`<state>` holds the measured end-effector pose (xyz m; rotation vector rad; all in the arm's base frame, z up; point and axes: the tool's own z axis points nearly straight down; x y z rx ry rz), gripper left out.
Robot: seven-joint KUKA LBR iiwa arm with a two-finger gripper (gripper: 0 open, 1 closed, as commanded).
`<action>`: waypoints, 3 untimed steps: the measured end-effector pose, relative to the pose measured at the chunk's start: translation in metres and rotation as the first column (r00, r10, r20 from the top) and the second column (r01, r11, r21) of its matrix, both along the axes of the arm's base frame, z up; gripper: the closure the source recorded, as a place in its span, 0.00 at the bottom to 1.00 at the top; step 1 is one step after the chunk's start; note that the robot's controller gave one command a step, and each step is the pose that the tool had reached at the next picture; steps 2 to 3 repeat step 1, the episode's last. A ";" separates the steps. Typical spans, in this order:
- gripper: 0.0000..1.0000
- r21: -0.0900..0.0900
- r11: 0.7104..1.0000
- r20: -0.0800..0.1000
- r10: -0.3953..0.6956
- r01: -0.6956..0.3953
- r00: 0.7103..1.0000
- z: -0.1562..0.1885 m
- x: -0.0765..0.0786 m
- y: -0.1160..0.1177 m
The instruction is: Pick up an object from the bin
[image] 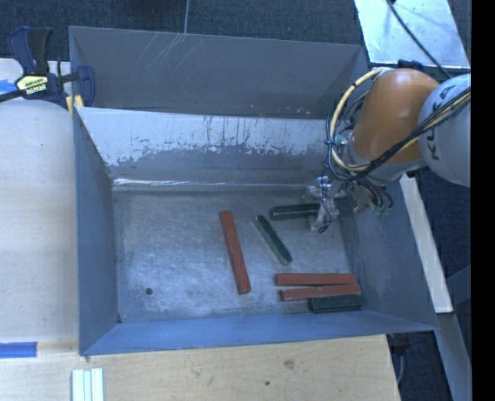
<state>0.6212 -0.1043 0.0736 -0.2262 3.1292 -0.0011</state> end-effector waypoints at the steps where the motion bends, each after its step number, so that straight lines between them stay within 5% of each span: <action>1: 1.00 -0.002 0.999 0.009 -0.035 0.035 0.999 0.160 -0.003 -0.024; 3: 1.00 -0.002 0.999 0.009 -0.035 0.035 0.999 0.160 -0.003 -0.024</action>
Offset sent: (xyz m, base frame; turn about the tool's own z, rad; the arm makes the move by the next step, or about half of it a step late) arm -0.0050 -0.0226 0.1534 0.0302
